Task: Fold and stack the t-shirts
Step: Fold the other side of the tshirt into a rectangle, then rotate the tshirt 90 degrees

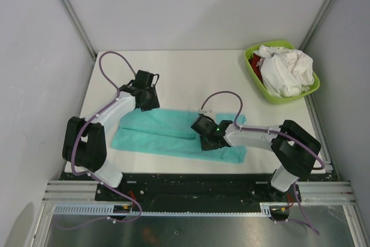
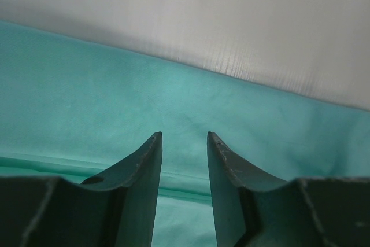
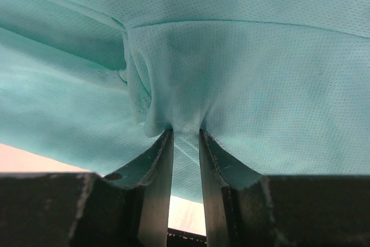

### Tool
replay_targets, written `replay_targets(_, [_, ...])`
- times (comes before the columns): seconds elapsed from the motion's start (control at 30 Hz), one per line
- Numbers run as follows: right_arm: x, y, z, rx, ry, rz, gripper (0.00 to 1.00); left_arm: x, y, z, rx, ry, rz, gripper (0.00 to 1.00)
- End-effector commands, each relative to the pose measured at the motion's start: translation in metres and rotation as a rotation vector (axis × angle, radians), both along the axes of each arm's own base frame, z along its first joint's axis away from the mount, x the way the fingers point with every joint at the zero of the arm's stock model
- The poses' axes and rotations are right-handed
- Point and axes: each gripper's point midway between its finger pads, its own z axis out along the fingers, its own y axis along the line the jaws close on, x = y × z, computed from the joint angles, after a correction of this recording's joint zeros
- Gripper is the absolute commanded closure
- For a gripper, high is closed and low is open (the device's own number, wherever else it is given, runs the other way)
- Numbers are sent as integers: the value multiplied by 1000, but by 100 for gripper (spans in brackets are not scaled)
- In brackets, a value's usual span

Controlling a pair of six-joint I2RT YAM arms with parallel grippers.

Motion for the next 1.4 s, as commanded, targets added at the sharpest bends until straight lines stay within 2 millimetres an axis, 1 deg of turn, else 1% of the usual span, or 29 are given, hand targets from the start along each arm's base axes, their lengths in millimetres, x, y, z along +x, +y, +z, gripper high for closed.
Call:
replay_targets(0.0, [10,5,30,71,-48,-35,71,1,1,18,4,-56,-24,58])
replay_targets(0.13, [2,-13,56,70,-75,-92,69,1,0,25,-5,-71,-33,58])
replay_targets(0.23, [-15,-32,64,66,-72,-145,68,-1,-1,31,-15,-84,-41,57])
replay_targets(0.3, [-30,-44,63,78,-49,-183,66,-2,-2,34,-22,-91,-48,57])
replay_targets(0.43, [-58,-70,51,121,13,-268,61,-4,-5,38,-37,-98,-61,57])
replay_targets(0.57, [-70,-94,41,148,30,-362,56,-5,-8,41,-53,-102,-73,57])
replay_targets(0.67, [-72,-103,35,177,48,-413,54,-5,-9,43,-58,-107,-80,57])
replay_targets(0.8, [-71,-111,25,213,71,-458,53,-5,-9,44,-56,-109,-83,57])
replay_targets(0.93, [-61,-121,18,232,70,-500,53,-6,-9,43,-55,-106,-85,57])
replay_targets(1.07, [-45,-132,15,227,45,-535,53,-6,-9,43,-55,-106,-86,57])
replay_targets(1.2, [-28,-135,12,236,27,-549,53,-5,-9,45,-53,-114,-90,58])
replay_targets(1.3, [-11,-136,7,242,18,-560,53,-4,-9,47,-53,-119,-95,57])
replay_targets(1.37, [4,-140,2,235,12,-577,53,-4,-9,49,-53,-123,-101,57])
